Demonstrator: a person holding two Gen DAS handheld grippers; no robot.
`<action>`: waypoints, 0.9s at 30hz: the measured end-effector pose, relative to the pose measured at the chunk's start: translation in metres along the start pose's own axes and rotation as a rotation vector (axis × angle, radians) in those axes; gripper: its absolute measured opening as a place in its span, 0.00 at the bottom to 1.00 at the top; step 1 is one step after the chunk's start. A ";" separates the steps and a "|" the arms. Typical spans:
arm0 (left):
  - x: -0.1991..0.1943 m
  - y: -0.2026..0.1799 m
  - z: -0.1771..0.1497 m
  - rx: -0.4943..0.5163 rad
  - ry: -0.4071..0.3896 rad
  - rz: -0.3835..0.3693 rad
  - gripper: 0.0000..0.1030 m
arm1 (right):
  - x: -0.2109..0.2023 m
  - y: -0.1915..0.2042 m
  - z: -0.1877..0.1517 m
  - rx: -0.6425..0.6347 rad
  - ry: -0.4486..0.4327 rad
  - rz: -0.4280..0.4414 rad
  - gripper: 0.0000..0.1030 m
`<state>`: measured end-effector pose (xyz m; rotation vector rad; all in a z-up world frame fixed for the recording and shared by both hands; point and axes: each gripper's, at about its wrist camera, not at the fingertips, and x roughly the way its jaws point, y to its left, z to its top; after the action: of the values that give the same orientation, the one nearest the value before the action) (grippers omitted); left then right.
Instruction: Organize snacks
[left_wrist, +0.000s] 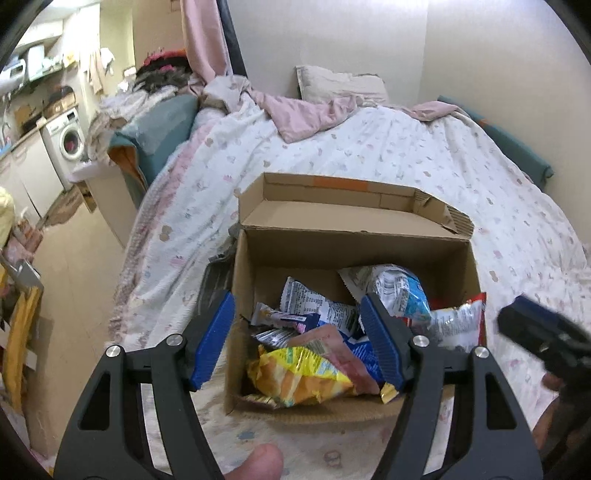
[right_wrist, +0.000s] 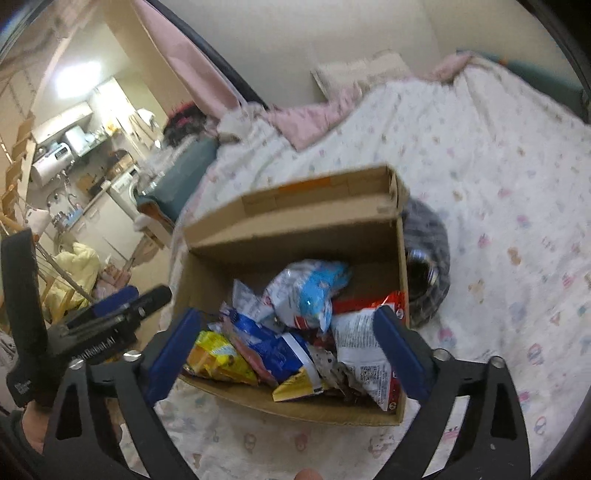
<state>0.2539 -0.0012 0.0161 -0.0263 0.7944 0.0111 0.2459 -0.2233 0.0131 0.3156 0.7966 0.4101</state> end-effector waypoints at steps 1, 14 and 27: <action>-0.008 0.001 -0.002 0.001 -0.009 0.002 0.77 | -0.008 0.002 0.000 0.000 -0.024 0.003 1.00; -0.084 0.023 -0.039 -0.058 -0.055 -0.021 1.00 | -0.084 0.043 -0.018 -0.043 -0.138 -0.015 1.00; -0.110 0.028 -0.092 -0.063 -0.073 -0.007 1.00 | -0.102 0.052 -0.075 -0.117 -0.125 -0.095 1.00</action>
<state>0.1111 0.0241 0.0294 -0.0876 0.7208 0.0299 0.1140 -0.2166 0.0496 0.1913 0.6602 0.3426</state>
